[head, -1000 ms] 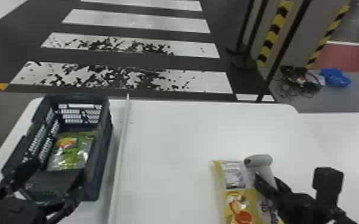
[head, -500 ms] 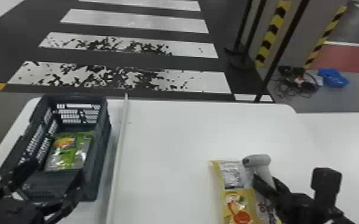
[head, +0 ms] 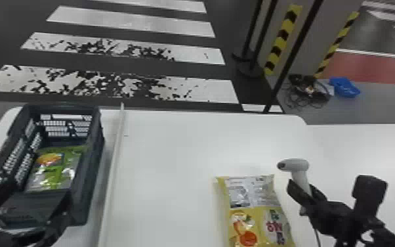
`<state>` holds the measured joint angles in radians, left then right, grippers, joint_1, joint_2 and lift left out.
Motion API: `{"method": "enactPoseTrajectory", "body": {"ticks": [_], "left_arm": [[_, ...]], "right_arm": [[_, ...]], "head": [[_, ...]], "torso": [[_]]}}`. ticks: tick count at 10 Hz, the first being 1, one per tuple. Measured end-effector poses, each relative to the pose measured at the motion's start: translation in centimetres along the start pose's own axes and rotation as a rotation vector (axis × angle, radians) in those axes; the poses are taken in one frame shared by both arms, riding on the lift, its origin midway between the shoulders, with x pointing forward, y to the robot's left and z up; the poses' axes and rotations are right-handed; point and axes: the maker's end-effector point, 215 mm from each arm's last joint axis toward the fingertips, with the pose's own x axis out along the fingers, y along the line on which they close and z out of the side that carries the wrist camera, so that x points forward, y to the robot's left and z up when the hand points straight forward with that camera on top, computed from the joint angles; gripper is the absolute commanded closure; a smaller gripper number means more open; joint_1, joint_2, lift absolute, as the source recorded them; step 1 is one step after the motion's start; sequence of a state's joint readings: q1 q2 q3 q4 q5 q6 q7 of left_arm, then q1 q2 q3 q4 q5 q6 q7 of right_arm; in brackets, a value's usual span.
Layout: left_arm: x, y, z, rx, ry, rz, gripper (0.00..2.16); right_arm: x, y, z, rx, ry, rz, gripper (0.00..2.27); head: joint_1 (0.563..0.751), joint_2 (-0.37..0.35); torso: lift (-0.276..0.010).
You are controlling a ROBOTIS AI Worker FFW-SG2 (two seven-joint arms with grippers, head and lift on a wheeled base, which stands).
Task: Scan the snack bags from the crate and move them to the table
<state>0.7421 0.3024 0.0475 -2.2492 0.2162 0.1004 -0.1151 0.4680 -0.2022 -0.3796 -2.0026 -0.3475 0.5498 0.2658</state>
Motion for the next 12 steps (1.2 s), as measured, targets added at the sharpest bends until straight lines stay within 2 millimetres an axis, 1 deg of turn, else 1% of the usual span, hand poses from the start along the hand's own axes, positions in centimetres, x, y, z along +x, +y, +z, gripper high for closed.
{"method": "enactPoseTrajectory", "body": {"ticks": [1,2,3,5,7,8,10,11,12], "left_arm": [[-0.1,0.0,0.0,0.0,-0.001,0.0,0.08],[-0.2,-0.1,0.0,0.001,-0.002,-0.001,0.08],[-0.4,-0.3,0.1,0.006,-0.003,-0.002,0.08],[-0.8,-0.4,0.1,0.02,0.001,-0.003,0.08],[-1.3,-0.4,0.1,0.025,0.003,0.0,0.08],[-1.4,-0.4,0.2,0.024,0.001,0.0,0.08],[-1.4,-0.7,0.5,0.022,-0.004,-0.004,0.08],[-1.3,-0.8,0.5,0.021,-0.005,-0.006,0.08],[-1.3,-0.9,0.6,0.019,-0.007,-0.007,0.08]], "right_arm": [[0.4,-2.0,-0.5,0.008,0.003,-0.026,2.24],[1.0,-3.9,-1.3,0.013,0.016,-0.047,2.24],[1.8,-5.5,-2.1,0.017,0.032,-0.063,2.24],[3.2,-8.4,-3.2,0.013,0.05,-0.097,2.25],[4.4,-10.8,-4.8,0.026,0.071,-0.115,2.25],[4.8,-11.4,-5.4,0.027,0.069,-0.112,2.25],[5.0,-11.4,-6.0,0.028,0.064,-0.097,2.24],[5.0,-11.4,-6.2,0.028,0.066,-0.094,2.07],[4.9,-11.4,-6.5,0.03,0.067,-0.094,1.44]], "head": [[0.695,-0.254],[0.695,-0.266],[0.695,-0.293],[0.695,-0.334],[0.695,-0.35],[0.695,-0.35],[0.695,-0.35],[0.695,-0.35],[0.695,-0.35]], "torso": [[-0.095],[-0.095],[-0.095],[-0.095],[-0.095],[-0.095],[-0.095],[-0.095],[-0.095]]}}
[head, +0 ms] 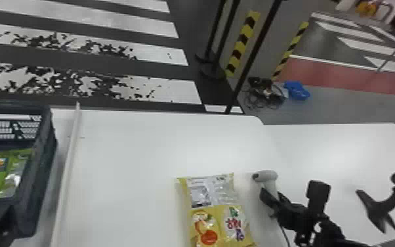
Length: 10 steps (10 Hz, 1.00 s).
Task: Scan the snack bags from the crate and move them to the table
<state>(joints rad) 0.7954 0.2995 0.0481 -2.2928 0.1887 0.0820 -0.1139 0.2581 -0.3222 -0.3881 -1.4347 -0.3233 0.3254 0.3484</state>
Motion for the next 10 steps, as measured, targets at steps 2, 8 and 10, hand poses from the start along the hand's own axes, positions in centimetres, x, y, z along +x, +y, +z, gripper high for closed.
{"method": "enactPoseTrajectory", "body": {"ticks": [2,8,10], "left_arm": [[0.1,-0.1,0.1,-0.002,-0.003,-0.002,0.08],[0.6,-0.3,0.1,0.0,-0.005,-0.009,0.08],[0.8,0.0,-0.4,0.002,0.002,-0.006,0.08]], "right_arm": [[-0.3,0.0,-0.2,0.002,-0.008,0.002,0.02],[-5.1,2.5,2.4,0.086,-0.072,0.158,0.03],[-7.0,4.0,1.1,0.201,0.04,0.25,0.04]], "head": [[0.695,-0.35],[0.695,-0.35],[0.695,-0.35]], "torso": [[-0.095],[-0.095],[-0.095]]}}
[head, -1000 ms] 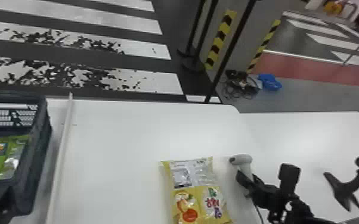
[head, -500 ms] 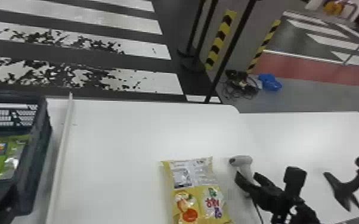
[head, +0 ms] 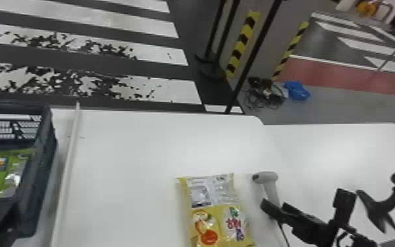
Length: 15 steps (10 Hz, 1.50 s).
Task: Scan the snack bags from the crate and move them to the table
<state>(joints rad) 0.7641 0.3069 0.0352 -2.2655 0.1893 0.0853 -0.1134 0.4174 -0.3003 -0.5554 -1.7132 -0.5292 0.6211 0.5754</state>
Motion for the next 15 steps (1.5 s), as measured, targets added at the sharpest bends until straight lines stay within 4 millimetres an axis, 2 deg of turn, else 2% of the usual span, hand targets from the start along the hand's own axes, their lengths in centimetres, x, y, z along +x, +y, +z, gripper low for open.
{"method": "enactPoseTrajectory", "body": {"ticks": [2,5,8,10,11,12,13,14,15], "left_arm": [[0.1,0.2,-0.6,-0.003,0.008,0.002,0.08],[0.2,0.3,-0.9,-0.01,0.012,0.004,0.08],[0.6,0.6,-1.3,-0.012,0.017,0.01,0.08],[1.0,0.6,-1.6,-0.014,0.02,0.009,0.08],[1.2,0.7,-1.7,-0.013,0.02,0.009,0.08],[1.4,0.6,-1.8,-0.013,0.019,0.007,0.08],[1.6,0.6,-1.8,-0.014,0.019,0.005,0.08],[1.7,0.4,-1.8,-0.016,0.017,0.002,0.08],[1.8,0.3,-1.8,-0.018,0.016,0.001,0.08]], "right_arm": [[-0.8,2.3,-1.0,0.091,0.104,0.072,0.05],[0.8,6.1,-2.1,0.122,0.176,0.198,0.05],[2.3,7.3,-3.7,0.146,0.219,0.267,0.05],[2.3,7.7,-4.6,0.158,0.246,0.295,0.06],[2.1,7.9,-5.0,0.166,0.258,0.306,0.14],[1.9,8.0,-5.7,0.174,0.28,0.311,0.48],[1.9,8.1,-6.3,0.175,0.307,0.309,1.51],[2.0,8.0,-7.1,0.179,0.345,0.292,2.2],[2.4,7.8,-7.5,0.174,0.368,0.268,2.25]], "head": [[0.695,-0.328],[0.695,-0.266],[0.695,-0.221],[0.695,-0.212],[0.695,-0.208],[0.695,-0.205],[0.695,-0.204],[0.695,-0.202],[0.695,-0.204]], "torso": [[-0.095],[-0.095],[-0.095],[-0.095],[-0.095],[-0.095],[-0.095],[-0.095],[-0.095]]}}
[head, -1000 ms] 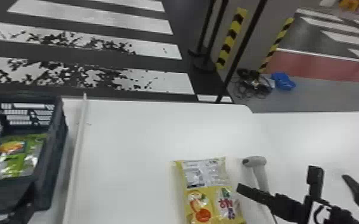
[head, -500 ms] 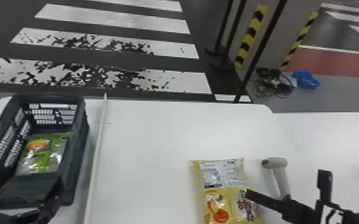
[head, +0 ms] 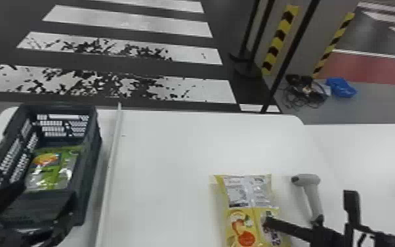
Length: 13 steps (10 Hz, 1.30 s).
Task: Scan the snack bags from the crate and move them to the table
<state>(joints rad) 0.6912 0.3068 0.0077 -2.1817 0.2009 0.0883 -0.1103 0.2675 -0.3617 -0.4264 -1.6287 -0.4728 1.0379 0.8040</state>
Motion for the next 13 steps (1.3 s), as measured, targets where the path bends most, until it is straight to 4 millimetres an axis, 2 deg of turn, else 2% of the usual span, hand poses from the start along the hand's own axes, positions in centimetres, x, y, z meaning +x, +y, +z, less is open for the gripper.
{"method": "enactPoseTrajectory", "body": {"ticks": [3,5,7,9,10,13], "left_arm": [[0.0,0.0,0.0,-0.001,0.0,0.0,0.08],[0.0,-0.1,0.0,-0.002,0.0,-0.001,0.08],[0.0,-0.4,0.0,-0.003,-0.001,-0.004,0.08],[0.0,-0.5,0.1,-0.002,-0.001,-0.007,0.08],[0.0,-0.6,0.0,-0.001,0.0,-0.008,0.08],[-0.1,-0.5,-0.3,-0.003,0.007,-0.006,0.08]], "right_arm": [[0.0,0.6,0.7,-0.017,-0.016,0.011,2.25],[-1.0,1.7,1.9,-0.019,-0.049,0.037,2.25],[-3.0,2.7,4.2,0.013,-0.109,0.073,2.25],[-5.9,2.7,8.2,0.052,-0.206,0.09,2.25],[-7.1,1.5,10.3,0.082,-0.269,0.07,2.25],[-10.6,-4.1,16.9,0.179,-0.529,-0.035,2.25]], "head": [[0.695,-0.2],[0.695,-0.202],[0.695,-0.213],[0.695,-0.256],[0.695,-0.284],[0.695,-0.35]], "torso": [[-0.095],[-0.095],[-0.095],[-0.095],[-0.095],[-0.095]]}}
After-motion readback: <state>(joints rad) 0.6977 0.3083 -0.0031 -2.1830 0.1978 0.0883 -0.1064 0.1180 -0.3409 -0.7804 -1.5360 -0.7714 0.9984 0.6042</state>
